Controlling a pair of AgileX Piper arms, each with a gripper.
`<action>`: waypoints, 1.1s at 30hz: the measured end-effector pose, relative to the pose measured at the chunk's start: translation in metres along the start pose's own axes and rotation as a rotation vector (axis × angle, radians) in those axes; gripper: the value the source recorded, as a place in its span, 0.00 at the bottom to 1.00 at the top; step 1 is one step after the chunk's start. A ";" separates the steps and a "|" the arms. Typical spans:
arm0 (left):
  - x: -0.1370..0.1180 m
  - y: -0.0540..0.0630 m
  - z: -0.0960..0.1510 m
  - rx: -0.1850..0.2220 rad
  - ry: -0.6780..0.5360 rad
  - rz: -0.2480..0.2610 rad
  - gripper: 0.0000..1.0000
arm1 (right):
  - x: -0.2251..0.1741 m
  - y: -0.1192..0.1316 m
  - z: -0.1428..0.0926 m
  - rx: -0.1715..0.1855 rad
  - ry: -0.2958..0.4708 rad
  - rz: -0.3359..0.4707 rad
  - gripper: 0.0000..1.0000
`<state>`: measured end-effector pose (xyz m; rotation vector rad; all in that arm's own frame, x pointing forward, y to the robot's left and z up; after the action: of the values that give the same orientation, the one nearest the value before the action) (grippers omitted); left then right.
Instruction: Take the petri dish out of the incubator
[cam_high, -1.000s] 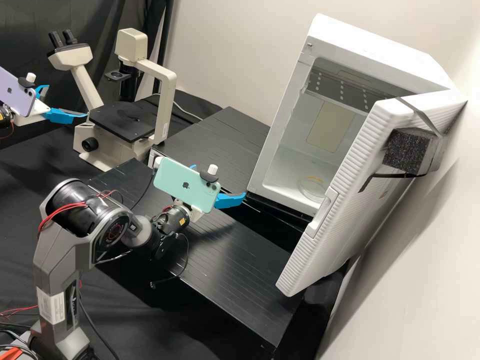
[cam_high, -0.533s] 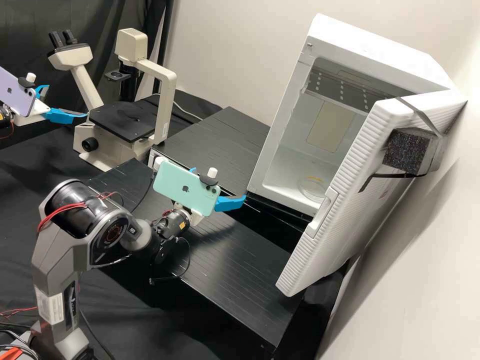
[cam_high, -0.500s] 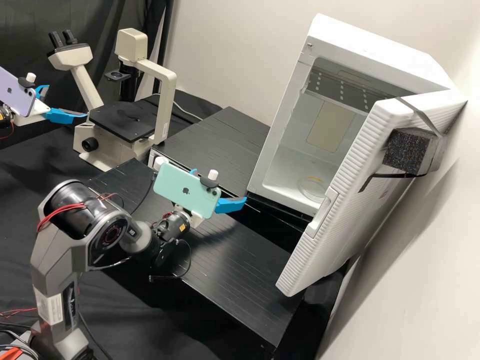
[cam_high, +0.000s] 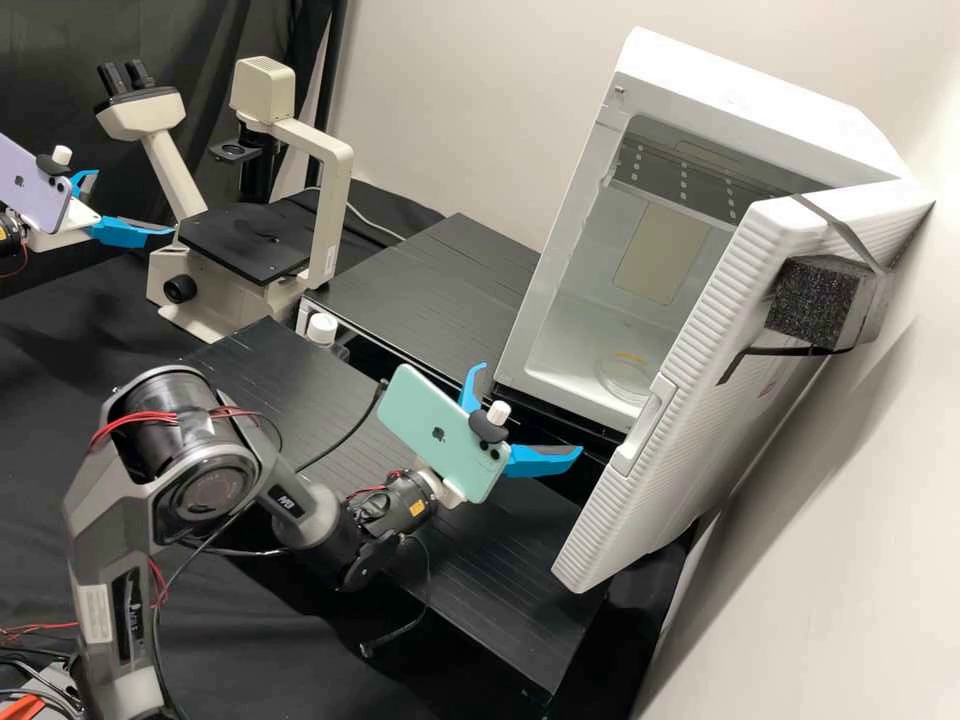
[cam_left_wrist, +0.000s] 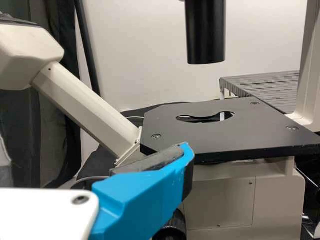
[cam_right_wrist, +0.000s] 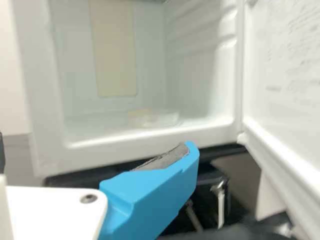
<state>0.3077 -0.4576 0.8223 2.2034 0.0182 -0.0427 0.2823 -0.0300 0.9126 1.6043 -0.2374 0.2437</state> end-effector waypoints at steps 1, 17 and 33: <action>0.000 0.000 0.000 0.000 0.000 0.000 1.00 | 0.005 0.001 0.002 -0.005 0.002 0.004 1.00; 0.000 0.000 0.000 0.000 0.000 0.000 1.00 | 0.100 0.014 0.023 -0.099 -0.065 0.077 1.00; 0.000 0.000 0.000 0.000 0.000 0.000 1.00 | 0.154 0.005 0.040 -0.124 -0.101 0.048 1.00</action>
<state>0.3077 -0.4576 0.8223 2.2034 0.0182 -0.0427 0.4284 -0.0705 0.9615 1.4905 -0.3625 0.1808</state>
